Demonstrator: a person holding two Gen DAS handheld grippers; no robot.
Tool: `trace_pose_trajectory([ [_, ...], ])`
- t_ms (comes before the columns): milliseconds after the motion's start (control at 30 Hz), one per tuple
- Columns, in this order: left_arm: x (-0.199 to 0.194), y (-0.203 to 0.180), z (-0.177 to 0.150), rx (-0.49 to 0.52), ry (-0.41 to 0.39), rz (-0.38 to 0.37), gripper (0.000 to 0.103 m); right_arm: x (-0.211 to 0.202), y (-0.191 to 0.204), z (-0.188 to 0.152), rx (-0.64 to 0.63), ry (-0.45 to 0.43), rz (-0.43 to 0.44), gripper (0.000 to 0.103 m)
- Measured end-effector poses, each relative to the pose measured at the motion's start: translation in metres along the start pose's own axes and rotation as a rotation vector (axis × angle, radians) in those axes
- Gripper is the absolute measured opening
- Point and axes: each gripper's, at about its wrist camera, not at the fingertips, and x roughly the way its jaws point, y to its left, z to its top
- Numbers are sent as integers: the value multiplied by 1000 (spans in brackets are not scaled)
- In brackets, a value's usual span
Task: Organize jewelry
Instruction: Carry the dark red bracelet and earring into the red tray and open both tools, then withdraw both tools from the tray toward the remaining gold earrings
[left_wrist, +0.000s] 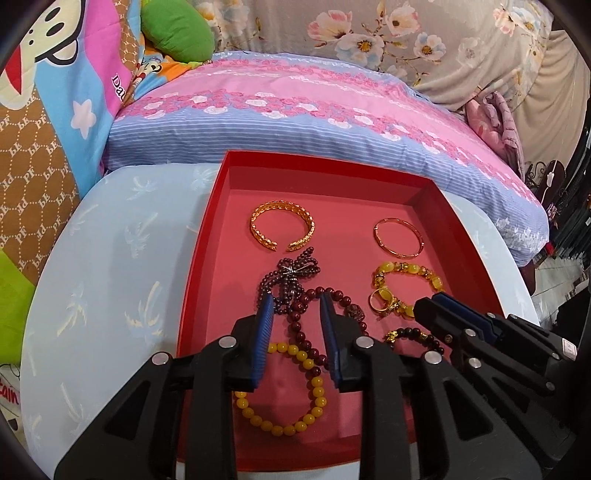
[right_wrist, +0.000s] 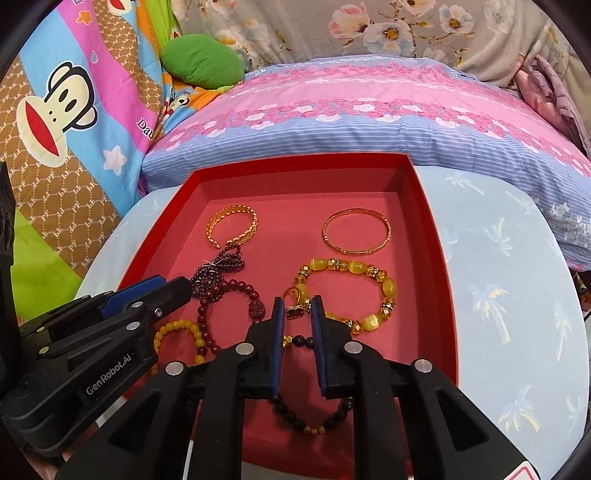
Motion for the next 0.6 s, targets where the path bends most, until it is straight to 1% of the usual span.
trace_pose_trajectory([
  [300, -23, -3, -13, 0, -10, -8, 25, -28, -2, -13, 5, -20, -9, 16],
  [600, -59, -4, -32, -7, -31, -18, 25, -70, -10, -32, 20, -53, -25, 16],
])
